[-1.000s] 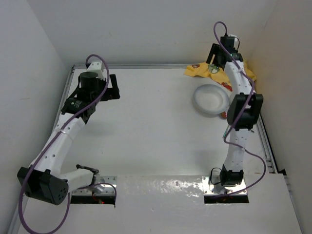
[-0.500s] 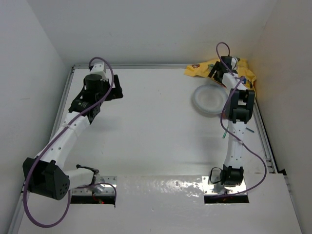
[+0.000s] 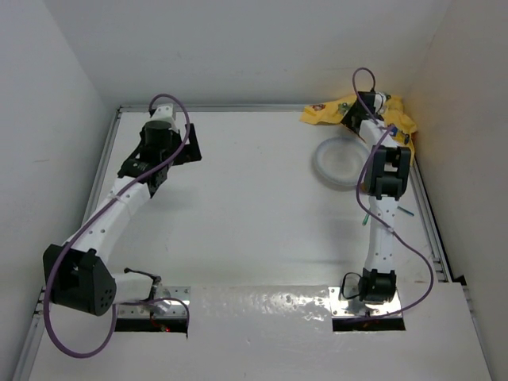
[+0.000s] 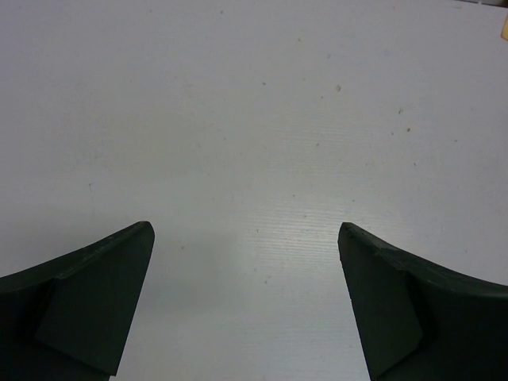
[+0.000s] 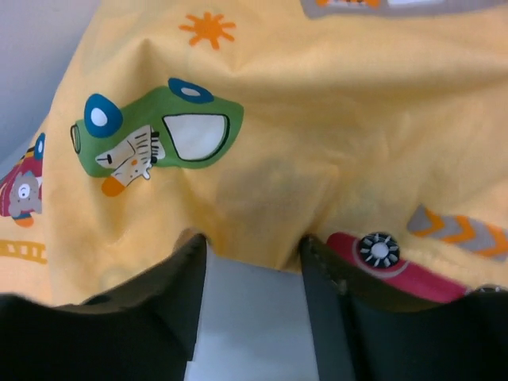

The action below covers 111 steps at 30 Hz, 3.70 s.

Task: Set the dinner table for one person

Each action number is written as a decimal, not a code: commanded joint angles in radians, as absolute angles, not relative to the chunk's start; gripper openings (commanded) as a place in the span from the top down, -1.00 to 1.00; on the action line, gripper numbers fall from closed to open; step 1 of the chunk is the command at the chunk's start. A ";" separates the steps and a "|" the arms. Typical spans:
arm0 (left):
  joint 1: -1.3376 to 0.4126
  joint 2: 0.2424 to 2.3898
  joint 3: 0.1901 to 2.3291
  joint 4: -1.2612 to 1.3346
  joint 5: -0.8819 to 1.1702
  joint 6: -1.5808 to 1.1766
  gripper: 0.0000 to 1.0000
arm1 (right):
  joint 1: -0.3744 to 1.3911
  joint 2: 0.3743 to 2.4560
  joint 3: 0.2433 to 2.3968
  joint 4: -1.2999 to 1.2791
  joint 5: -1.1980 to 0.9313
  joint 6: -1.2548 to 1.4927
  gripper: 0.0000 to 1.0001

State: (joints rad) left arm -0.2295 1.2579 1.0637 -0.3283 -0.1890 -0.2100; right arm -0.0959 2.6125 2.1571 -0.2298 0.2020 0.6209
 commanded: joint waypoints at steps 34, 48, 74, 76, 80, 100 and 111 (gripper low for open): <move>-0.224 0.930 1.005 -0.437 -0.244 -0.268 -1.00 | 0.383 2.106 1.774 0.046 -0.129 0.431 1.00; -0.232 0.629 0.920 -0.683 -0.163 -0.330 -1.00 | 0.730 1.484 1.085 -0.290 0.104 0.462 1.00; -0.236 1.442 0.887 -0.201 -0.146 -0.590 -0.58 | 0.483 1.543 1.198 -0.327 0.144 0.209 -0.28; -0.235 1.541 0.928 -0.169 -0.152 -0.603 -0.52 | 0.424 1.647 1.254 -0.319 0.043 0.215 -0.25; -0.236 1.678 1.023 -0.158 -0.143 -0.615 -0.41 | 0.393 1.778 1.333 -0.374 0.003 0.239 -0.13; -0.284 1.939 1.198 -0.287 -0.242 -0.542 -0.47 | 0.391 1.812 1.256 -0.417 -0.015 0.265 -0.28; -0.353 1.971 1.172 -0.413 -0.302 -0.508 -0.36 | 0.391 1.752 1.128 -0.377 -0.035 0.304 -0.30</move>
State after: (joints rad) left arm -0.3397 1.9388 1.2026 -0.3038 -0.3222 -0.5045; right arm 0.3893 1.8141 1.1400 -0.4164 -0.0170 0.2874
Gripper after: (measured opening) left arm 0.690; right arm 0.649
